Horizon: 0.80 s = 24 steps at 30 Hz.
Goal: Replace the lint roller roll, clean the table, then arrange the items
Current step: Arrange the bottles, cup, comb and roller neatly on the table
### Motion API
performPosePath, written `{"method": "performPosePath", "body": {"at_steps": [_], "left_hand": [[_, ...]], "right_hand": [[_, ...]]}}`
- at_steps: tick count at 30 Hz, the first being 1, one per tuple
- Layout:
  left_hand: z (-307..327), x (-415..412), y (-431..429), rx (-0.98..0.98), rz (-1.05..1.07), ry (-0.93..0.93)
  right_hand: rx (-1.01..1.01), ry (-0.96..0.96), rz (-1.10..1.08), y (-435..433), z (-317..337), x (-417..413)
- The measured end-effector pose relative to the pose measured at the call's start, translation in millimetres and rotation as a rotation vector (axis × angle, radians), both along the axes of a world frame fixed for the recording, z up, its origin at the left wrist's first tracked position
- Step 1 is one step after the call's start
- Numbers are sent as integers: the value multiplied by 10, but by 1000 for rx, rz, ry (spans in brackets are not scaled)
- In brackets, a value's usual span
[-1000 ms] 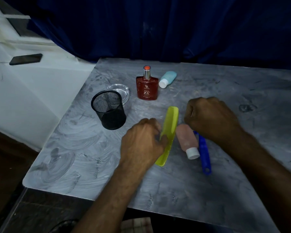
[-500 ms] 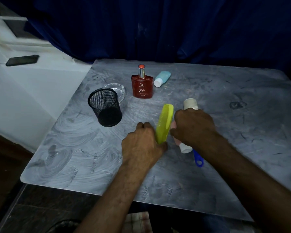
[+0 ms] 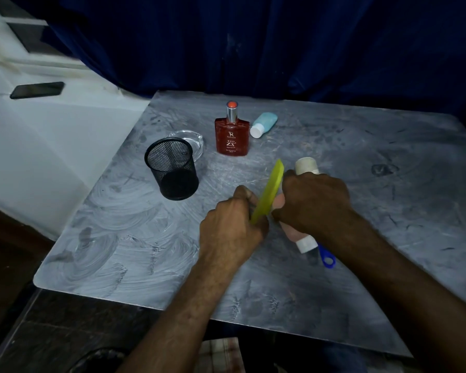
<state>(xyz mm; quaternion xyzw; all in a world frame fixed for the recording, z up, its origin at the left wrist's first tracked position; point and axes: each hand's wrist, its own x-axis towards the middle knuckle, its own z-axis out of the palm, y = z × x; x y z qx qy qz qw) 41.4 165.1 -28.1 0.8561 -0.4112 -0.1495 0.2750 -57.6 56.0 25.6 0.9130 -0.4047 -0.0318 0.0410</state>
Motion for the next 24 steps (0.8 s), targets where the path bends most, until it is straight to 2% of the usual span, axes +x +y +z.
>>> {"method": "performPosePath", "body": {"at_steps": [3, 10, 15, 21, 24], "left_hand": [[-14, -12, -6, -55, -12, 52], [-24, -152, -51, -65, -91, 76], [-39, -329, -152, -25, -154, 17], [-38, -543, -363, -30, -235, -77], [-64, -615, -457, -40, -260, -95]], "right_hand": [[66, -61, -8, -37, 53, -66], [393, -171, -113, -276, 388, -296], [603, -483, -156, -485, 670, -530], [652, -989, -57, -594, 710, -472], [651, -1108, -17, -596, 555, -305]]}}
